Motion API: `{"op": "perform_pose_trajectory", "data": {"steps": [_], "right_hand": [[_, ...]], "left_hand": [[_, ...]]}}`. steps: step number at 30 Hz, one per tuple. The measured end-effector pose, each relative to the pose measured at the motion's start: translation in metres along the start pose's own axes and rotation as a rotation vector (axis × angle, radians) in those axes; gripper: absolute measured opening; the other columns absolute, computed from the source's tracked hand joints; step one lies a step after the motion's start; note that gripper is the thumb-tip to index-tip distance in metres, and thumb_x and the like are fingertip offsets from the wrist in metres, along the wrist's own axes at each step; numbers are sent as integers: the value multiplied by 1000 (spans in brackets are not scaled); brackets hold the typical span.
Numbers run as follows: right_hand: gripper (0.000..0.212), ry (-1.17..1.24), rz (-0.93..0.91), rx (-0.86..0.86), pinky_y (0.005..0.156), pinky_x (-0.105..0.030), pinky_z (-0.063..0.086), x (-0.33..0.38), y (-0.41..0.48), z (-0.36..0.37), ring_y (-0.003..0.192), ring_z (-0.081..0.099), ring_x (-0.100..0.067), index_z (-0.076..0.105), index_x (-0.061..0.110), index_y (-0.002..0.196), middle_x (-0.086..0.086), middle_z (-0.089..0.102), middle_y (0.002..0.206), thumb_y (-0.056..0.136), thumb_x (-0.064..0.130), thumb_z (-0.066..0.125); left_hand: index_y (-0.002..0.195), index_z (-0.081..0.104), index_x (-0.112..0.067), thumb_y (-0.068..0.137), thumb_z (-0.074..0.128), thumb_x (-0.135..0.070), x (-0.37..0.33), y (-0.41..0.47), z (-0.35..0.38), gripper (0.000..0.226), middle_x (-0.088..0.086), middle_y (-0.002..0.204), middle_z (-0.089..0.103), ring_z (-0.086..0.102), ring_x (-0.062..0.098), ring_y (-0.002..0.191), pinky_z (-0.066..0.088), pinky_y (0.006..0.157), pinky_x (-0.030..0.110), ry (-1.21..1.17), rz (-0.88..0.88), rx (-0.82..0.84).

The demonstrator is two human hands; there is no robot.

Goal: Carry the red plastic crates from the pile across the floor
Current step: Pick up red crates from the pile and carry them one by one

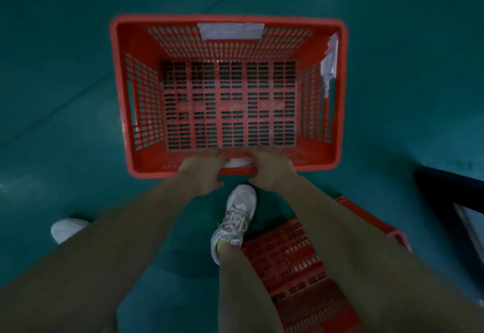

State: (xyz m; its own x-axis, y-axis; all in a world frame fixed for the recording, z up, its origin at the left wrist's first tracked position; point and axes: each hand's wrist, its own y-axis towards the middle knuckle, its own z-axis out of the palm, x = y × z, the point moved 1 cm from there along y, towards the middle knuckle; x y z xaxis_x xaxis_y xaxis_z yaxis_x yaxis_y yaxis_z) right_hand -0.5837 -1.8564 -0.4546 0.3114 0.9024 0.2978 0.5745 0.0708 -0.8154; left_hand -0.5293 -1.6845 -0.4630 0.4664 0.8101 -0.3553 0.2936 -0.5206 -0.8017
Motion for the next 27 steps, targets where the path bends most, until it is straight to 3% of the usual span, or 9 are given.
{"op": "perform_pose_trajectory", "data": {"steps": [6, 9, 12, 17, 23, 27], "right_hand": [[40, -122, 12, 48, 72, -33, 48, 6, 7, 7, 100, 63, -25, 54, 35, 128, 0, 66, 114, 89, 23, 54], [42, -141, 12, 23, 75, -34, 47, 17, -3, -2, 103, 62, -27, 56, 34, 128, -1, 66, 114, 90, 16, 51], [37, -191, 24, 20, 73, -34, 47, 31, -22, -18, 101, 63, -26, 62, 31, 121, -1, 66, 110, 91, 14, 49], [25, -267, -32, 8, 80, -32, 52, 74, -64, -68, 101, 63, -25, 65, 25, 109, -1, 67, 108, 91, 17, 51], [24, -266, -93, 51, 90, -36, 50, 179, -132, -130, 109, 59, -30, 63, 18, 112, -10, 64, 118, 92, 29, 56], [30, -300, -155, 51, 88, -32, 47, 277, -181, -177, 114, 58, -30, 63, 13, 115, -13, 63, 122, 93, 33, 58]], "left_hand": [[145, 35, -32, 88, 52, -22, 8, 4, 11, 60, 6, 135, 55, 57, 30, 115, 50, 93, 44, -53, 0, -17], [144, 37, -33, 92, 47, -19, 6, -6, 4, 55, 7, 136, 55, 56, 29, 115, 48, 94, 39, -40, 14, -62], [142, 41, -38, 93, 44, -14, 1, -31, -17, 54, 7, 127, 60, 59, 29, 110, 50, 87, 37, 7, 43, -110], [120, 60, -35, 91, 51, -24, 3, -91, -77, 32, 4, 107, 68, 63, 28, 100, 51, 80, 36, 120, 25, -152], [111, 63, -22, 91, 56, -33, 32, -204, -150, 24, 8, 115, 66, 60, 29, 108, 49, 86, 33, 56, 60, -61], [108, 64, -18, 89, 61, -30, 67, -307, -205, 23, 7, 113, 67, 61, 27, 107, 43, 76, 26, -22, 19, -56]]}}
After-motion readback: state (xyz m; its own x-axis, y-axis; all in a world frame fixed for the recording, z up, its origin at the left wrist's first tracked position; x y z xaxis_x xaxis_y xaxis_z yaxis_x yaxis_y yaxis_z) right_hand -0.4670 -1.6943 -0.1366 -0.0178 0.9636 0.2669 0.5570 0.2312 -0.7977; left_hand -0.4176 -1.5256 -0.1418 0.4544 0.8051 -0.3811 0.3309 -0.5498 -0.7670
